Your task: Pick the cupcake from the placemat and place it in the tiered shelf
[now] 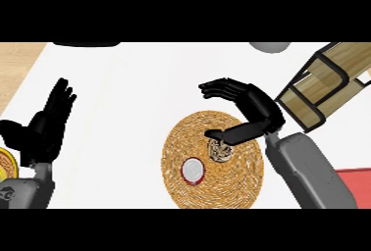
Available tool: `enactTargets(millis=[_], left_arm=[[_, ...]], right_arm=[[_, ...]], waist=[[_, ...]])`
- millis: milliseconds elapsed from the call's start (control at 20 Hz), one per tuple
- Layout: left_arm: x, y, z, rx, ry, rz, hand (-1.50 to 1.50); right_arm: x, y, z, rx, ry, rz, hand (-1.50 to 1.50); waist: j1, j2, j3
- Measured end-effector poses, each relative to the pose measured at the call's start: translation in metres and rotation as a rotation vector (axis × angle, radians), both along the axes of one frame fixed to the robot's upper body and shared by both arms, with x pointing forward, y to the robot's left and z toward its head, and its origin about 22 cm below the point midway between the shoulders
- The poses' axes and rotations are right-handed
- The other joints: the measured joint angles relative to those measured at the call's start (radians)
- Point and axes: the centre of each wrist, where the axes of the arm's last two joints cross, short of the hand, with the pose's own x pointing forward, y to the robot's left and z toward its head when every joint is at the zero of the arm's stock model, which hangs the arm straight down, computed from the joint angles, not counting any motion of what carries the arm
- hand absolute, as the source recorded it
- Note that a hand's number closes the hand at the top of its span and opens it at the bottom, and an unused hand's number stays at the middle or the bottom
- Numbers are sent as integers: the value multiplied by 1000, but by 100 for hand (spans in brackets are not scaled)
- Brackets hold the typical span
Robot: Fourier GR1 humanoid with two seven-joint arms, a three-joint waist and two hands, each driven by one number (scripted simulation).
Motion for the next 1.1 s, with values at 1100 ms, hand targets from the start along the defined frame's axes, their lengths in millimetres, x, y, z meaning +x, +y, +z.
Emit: enactTargets(millis=[1100], left_arm=[[-19, -16, 2, -18, -23, 41, 0]], right_arm=[[-21, 28, 122, -958, -490, 454, -150]], waist=[[-45, -19, -3]])
